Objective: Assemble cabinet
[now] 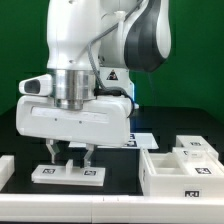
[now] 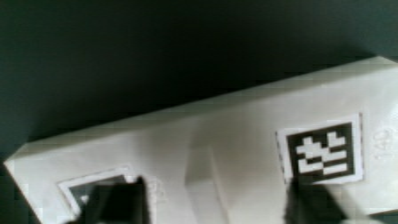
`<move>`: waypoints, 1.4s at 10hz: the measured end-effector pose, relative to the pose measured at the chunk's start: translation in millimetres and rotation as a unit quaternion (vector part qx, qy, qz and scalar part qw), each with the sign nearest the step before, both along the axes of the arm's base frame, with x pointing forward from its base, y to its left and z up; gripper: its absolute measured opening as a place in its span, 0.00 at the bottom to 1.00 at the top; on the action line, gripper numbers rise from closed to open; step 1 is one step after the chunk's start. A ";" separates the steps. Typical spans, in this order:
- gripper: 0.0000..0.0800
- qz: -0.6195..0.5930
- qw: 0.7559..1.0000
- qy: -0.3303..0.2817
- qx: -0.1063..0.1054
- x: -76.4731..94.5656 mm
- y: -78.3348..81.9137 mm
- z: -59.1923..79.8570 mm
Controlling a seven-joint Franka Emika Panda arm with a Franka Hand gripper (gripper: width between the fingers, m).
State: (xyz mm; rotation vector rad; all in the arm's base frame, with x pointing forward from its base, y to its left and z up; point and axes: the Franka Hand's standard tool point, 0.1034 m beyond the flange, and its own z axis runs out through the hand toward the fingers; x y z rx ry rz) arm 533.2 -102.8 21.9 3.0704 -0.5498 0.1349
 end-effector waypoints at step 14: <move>0.08 -0.194 0.980 0.003 0.050 -40.1 24.2 39.1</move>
Offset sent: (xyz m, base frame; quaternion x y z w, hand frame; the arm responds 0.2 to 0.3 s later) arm 0.0000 0.0000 0.0000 0.0000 0.0000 0.0000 1.0000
